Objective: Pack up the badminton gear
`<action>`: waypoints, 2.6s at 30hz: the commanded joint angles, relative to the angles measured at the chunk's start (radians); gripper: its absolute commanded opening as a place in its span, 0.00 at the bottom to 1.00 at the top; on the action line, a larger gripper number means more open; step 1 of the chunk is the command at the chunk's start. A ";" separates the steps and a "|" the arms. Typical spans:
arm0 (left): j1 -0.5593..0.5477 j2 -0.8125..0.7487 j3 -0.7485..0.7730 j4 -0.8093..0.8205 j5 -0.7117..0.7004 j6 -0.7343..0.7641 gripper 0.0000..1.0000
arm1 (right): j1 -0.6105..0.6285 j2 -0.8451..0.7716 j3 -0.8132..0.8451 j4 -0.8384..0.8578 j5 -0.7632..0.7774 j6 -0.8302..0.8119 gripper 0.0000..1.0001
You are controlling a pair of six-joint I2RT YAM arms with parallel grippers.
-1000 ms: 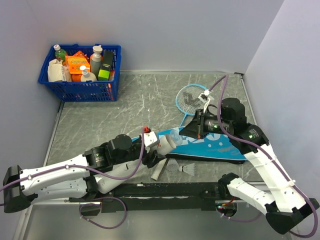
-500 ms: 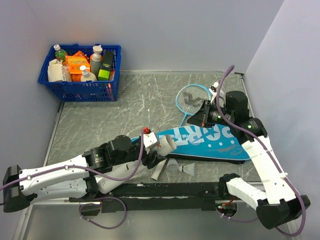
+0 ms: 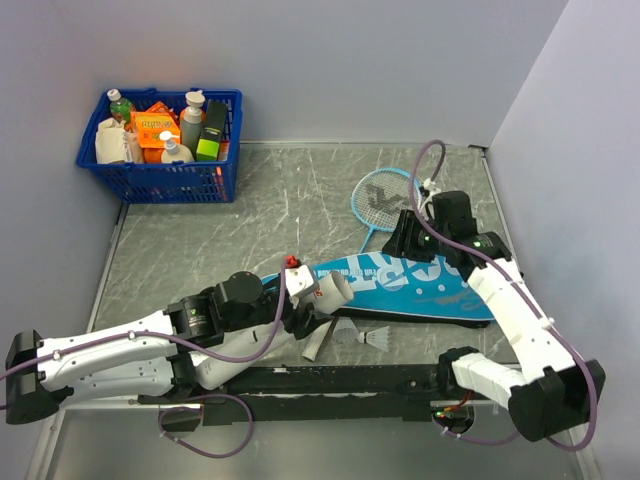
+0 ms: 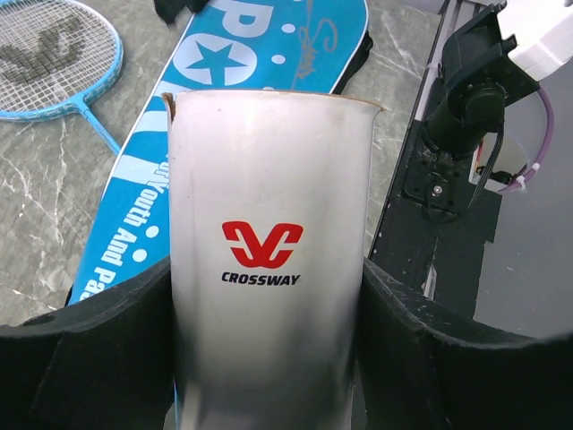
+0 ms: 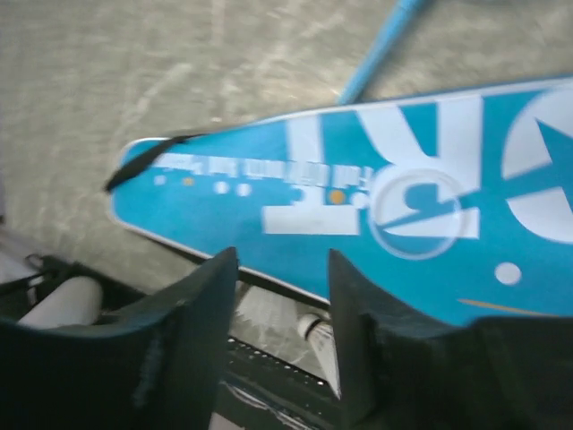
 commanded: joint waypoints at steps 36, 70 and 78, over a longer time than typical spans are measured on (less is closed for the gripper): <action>-0.038 -0.068 0.030 0.028 -0.034 -0.080 0.01 | 0.279 -0.192 -0.385 -0.142 0.170 0.503 0.67; -0.057 0.067 0.090 0.028 0.029 0.007 0.01 | 0.313 -0.323 -0.303 -0.241 0.218 0.469 0.00; -0.063 0.188 0.164 0.002 0.050 0.081 0.01 | 0.313 -0.324 0.000 -0.458 0.394 0.320 0.00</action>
